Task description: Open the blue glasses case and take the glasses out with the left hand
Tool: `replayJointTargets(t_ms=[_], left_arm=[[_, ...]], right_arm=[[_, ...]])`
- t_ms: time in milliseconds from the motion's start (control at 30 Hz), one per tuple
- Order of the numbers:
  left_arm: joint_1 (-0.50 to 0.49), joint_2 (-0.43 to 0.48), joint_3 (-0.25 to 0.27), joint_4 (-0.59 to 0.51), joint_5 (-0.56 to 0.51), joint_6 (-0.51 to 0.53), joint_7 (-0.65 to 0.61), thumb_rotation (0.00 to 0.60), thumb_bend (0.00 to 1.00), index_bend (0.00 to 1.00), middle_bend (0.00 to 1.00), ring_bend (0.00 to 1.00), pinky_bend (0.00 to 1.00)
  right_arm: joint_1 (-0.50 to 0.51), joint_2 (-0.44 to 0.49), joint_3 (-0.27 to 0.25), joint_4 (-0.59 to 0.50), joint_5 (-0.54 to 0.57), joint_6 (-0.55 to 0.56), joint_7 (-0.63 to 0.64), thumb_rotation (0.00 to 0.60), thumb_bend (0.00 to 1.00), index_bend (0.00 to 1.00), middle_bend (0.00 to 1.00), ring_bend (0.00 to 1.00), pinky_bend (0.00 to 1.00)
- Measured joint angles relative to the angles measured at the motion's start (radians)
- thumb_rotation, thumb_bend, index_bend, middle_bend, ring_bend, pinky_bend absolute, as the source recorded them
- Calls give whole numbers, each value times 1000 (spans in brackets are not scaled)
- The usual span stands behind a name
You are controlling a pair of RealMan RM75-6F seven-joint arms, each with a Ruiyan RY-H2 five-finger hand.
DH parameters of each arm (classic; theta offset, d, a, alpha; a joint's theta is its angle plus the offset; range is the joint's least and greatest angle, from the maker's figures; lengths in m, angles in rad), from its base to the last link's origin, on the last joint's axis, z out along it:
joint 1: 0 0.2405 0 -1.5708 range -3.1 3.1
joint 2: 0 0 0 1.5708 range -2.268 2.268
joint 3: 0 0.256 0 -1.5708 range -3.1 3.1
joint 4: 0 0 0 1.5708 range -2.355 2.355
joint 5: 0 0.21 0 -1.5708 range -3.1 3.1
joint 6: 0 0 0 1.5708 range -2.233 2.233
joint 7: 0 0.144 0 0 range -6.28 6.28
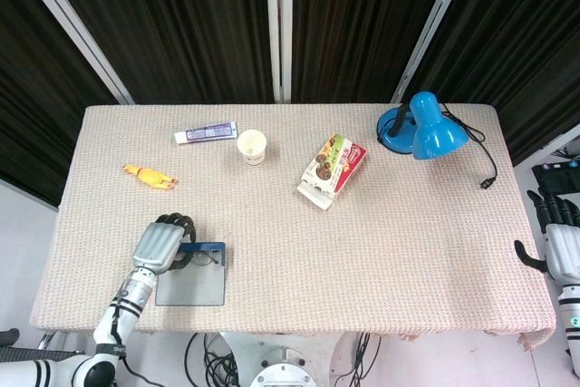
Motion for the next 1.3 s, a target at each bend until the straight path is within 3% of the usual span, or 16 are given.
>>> replayJointTargets(t_ms=[733,1300], left_arm=[[33,-247,-12,444,351,209,-34,600,412,595,258,163,219],[-18,-321,-95,632,354,125,-105,600,414,598,258,163,214]], right_arm=[[3,-8,-1,26,9,-19,11,600,306,0,0,0,0],[6,-11,0,25,17,-28,-1,600,306,0,0,0,0]])
